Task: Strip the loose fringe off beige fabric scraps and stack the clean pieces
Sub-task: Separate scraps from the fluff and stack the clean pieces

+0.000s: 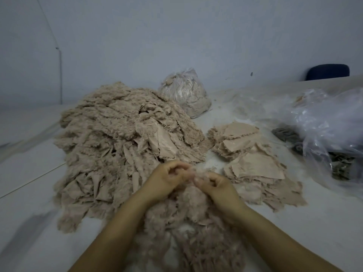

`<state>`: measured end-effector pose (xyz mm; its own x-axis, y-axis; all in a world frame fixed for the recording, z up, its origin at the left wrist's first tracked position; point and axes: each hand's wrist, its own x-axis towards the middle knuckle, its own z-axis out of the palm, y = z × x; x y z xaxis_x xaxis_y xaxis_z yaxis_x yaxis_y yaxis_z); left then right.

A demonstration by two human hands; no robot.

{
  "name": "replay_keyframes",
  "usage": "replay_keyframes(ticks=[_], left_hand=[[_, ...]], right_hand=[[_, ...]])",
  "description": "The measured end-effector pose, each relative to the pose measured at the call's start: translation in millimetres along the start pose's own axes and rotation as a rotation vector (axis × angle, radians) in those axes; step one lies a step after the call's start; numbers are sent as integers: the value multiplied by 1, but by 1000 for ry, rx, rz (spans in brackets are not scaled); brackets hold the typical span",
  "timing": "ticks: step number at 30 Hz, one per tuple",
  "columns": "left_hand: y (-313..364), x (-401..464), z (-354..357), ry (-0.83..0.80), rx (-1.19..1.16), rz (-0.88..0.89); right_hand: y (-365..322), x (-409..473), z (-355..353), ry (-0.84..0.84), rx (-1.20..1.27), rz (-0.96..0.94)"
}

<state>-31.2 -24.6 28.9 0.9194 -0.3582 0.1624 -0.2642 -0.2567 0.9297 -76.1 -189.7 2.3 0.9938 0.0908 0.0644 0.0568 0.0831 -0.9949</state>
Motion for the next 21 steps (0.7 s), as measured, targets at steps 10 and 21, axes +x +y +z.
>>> replay_keyframes(ticks=[10, 21], left_hand=[[-13, -11, -12, -322, 399, -46], [-4, -13, -3, -208, 34, -200]], right_hand=[[8, 9, -7, 152, 87, -139], [-1, 13, -5, 290, -232, -190]])
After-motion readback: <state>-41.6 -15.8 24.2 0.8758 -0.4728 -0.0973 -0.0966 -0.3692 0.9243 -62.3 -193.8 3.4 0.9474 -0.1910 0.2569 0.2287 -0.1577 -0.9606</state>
